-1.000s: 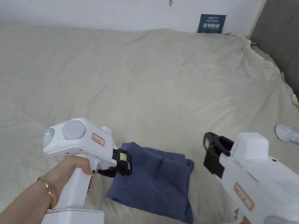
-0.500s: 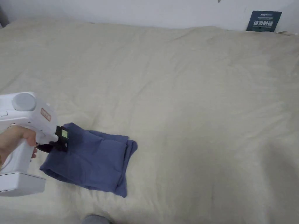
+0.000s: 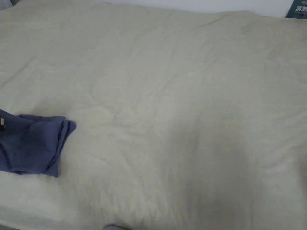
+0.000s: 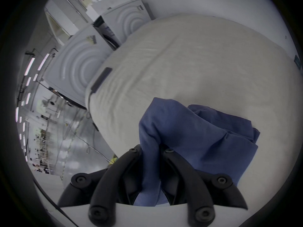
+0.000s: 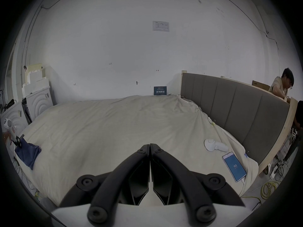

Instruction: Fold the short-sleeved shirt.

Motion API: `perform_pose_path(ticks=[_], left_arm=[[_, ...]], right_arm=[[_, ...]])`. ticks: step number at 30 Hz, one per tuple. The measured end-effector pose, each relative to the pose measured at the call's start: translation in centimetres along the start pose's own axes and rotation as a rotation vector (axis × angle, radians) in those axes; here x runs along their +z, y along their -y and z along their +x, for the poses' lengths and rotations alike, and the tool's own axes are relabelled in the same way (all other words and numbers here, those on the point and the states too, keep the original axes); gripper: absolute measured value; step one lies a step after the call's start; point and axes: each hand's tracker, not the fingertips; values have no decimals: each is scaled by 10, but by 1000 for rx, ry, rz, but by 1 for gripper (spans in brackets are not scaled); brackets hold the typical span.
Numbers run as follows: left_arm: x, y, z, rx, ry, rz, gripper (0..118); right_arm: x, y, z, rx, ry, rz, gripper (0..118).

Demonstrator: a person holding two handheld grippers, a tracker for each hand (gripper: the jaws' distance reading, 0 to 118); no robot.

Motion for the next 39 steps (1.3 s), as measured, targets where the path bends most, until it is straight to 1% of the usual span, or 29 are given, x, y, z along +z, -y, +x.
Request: perform_pose_path(ticks=[1, 2, 3, 4, 5, 6, 7, 10, 13, 16, 18, 20, 21, 23, 24, 25, 27, 30, 31, 32, 34, 35, 36, 39], left_arm=[[-3, 0, -2, -13, -22, 11, 20], [-6, 0, -3, -13, -57, 22, 25], [-4, 5, -2, -15, -94, 46, 37], [-1, 6, -2, -22, -132, 79, 60], [5, 8, -2, -32, -152, 117, 79], [13, 9, -3, -39, -130, 162, 93], [27, 15, -4, -30, -97, 216, 102], [75, 17, -1, 39, -52, 392, 102], [137, 25, 4, 99, 8, 607, 102], [198, 32, 16, 124, 105, 804, 102], [240, 45, 29, 155, 209, 919, 102], [273, 57, 42, 174, 295, 997, 99], [292, 67, 49, 189, 349, 1044, 95], [318, 80, 65, 217, 446, 1100, 82], [332, 88, 75, 198, 510, 1118, 82], [343, 94, 84, 195, 545, 1128, 80], [364, 110, 105, 146, 605, 1152, 71], [383, 133, 132, 113, 673, 1182, 44], [387, 140, 140, 102, 687, 1182, 32], [389, 147, 147, 90, 703, 1184, 24], [391, 164, 162, 48, 693, 1196, 8], [387, 170, 170, 29, 691, 1199, 2], [385, 178, 175, 12, 701, 1199, 0], [377, 203, 189, -23, 734, 1173, 0]], right_arm=[[0, 0, -1, 7, 1, -1, 0], [-1, 0, -2, 14, 2, -3, 0], [-2, 0, -3, 15, 0, -6, 0], [-3, 0, -3, 15, -3, -7, 0], [-1, 1, -3, 14, -7, -7, 0], [-2, 1, -2, 14, -12, -6, 0], [-2, 0, -1, 17, -17, -6, 0], [1, -6, 4, 11, -33, 9, 0], [8, -16, 8, 16, -57, 40, 0], [17, -29, 12, 38, -79, 83, 0], [27, -38, 13, 33, -94, 129, 0], [34, -46, 16, 31, -104, 161, 0], [38, -51, 15, 31, -109, 181, 0], [44, -58, 16, 28, -121, 206, 0], [47, -62, 16, 30, -130, 223, 0], [50, -65, 14, 33, -131, 232, 0], [55, -69, 14, 36, -137, 253, 0], [59, -70, 13, 24, -145, 272, 0], [60, -69, 13, 21, -145, 277, 0], [61, -67, 12, 20, -143, 281, 0], [67, -64, 8, 18, -136, 286, 0], [68, -62, 7, 16, -136, 289, 0], [69, -59, 6, 12, -137, 291, 0], [69, -50, 2, 22, -132, 295, 0]])
